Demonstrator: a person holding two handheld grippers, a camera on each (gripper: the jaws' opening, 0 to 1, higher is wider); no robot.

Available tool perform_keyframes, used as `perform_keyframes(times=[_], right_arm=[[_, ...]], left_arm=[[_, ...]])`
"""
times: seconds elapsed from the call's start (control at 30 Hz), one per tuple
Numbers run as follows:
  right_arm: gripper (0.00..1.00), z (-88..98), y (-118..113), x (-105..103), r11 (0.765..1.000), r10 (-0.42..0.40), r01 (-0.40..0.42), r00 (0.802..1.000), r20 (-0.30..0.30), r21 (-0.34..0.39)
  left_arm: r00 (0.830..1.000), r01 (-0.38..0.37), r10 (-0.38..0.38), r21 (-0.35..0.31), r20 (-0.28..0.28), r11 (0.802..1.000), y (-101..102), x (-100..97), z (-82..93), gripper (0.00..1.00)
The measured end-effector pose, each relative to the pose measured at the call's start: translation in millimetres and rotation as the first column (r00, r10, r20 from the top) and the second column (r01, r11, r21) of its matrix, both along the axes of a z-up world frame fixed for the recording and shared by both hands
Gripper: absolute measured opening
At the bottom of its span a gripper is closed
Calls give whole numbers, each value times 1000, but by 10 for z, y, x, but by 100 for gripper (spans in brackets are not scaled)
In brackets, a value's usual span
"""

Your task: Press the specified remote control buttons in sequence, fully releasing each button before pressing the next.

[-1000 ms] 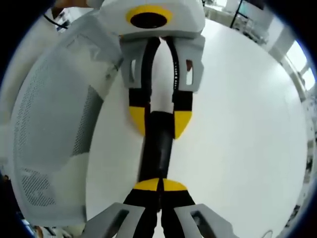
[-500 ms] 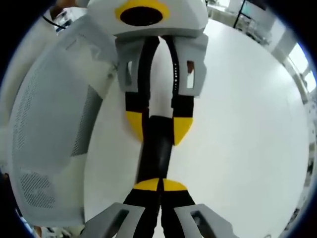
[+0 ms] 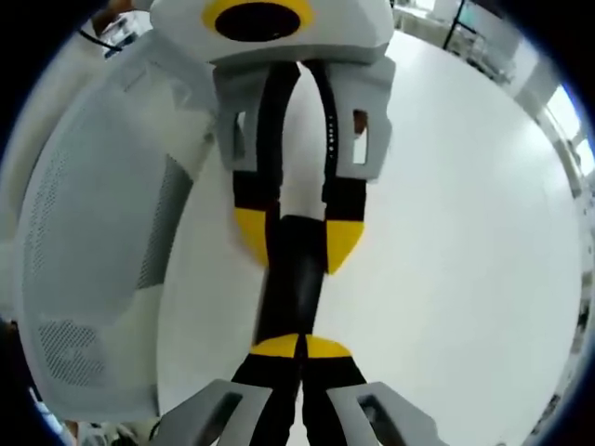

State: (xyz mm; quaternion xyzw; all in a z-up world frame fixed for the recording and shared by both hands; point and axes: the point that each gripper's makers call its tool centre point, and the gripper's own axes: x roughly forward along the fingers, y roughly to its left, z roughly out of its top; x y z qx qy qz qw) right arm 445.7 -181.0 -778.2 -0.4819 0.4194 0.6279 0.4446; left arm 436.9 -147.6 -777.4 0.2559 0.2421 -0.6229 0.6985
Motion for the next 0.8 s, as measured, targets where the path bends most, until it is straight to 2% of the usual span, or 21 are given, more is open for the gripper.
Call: perform_keyframes(times=[0.33, 0.8], right_arm=[[0, 0, 2, -5, 1000, 10, -10, 1000, 4, -19], [0, 11, -2, -9, 1000, 5, -5, 1000, 29, -5]], left_arm=[[1000, -4, 4, -2, 5, 1000, 3, 18, -14, 23], [1000, -10, 10, -5, 5, 1000, 12, -4, -3, 23]])
